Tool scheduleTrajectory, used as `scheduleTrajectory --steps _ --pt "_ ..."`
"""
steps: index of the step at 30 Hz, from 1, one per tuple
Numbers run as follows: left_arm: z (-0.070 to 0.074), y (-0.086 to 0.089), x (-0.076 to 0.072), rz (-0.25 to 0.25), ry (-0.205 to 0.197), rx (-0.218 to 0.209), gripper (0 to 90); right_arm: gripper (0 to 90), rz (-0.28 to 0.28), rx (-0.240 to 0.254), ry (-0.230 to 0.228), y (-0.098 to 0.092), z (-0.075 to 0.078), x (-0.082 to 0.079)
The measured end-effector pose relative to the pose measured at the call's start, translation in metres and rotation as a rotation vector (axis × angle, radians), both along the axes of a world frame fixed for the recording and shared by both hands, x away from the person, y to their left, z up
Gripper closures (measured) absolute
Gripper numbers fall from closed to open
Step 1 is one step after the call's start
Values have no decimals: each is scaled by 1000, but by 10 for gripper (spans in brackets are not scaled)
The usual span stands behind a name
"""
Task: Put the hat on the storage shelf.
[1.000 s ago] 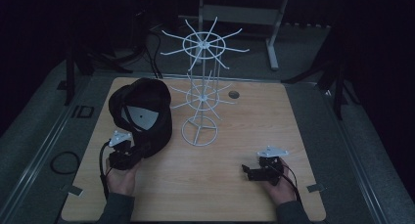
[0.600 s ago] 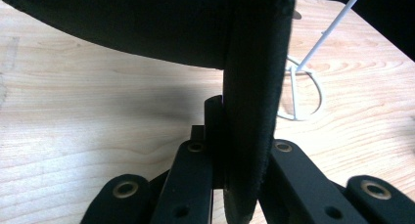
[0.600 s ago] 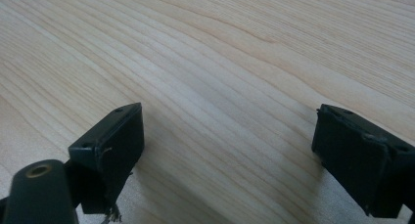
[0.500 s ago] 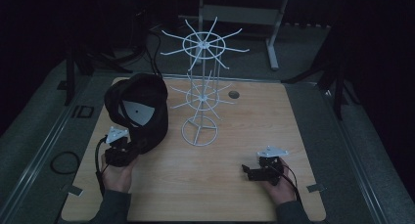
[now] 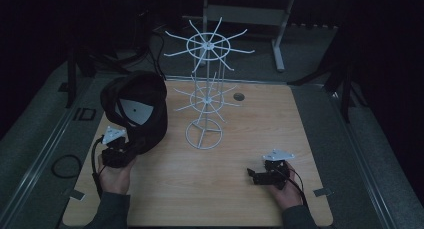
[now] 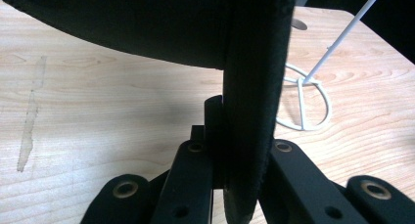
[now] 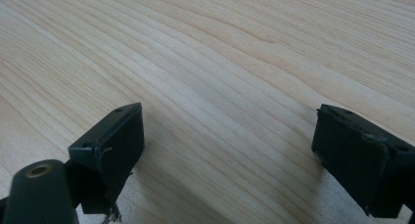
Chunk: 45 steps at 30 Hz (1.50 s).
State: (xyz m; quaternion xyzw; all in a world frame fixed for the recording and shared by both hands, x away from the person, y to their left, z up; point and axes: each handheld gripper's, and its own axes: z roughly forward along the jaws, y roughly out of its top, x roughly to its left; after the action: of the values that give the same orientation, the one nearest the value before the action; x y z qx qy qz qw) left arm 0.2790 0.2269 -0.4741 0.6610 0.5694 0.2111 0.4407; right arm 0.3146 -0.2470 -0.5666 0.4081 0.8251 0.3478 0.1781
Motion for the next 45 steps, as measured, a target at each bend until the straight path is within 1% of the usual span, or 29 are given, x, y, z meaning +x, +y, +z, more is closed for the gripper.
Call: scheduleTrajectory --steps 4,10,19,22,45 --pt "4 -1 0 -19 -5 12 867 119 0 0 0 0 0 0" --pt "8 -3 1 -25 -15 10 867 119 1 0 -1 0 0 0" --pt "13 -7 3 -33 -31 26 867 119 1 0 -1 0 0 0" --pt "15 -8 2 -32 -38 34 867 119 1 0 -1 0 0 0" --pt "33 -7 4 -10 -91 35 867 119 -1 2 -1 0 0 0"
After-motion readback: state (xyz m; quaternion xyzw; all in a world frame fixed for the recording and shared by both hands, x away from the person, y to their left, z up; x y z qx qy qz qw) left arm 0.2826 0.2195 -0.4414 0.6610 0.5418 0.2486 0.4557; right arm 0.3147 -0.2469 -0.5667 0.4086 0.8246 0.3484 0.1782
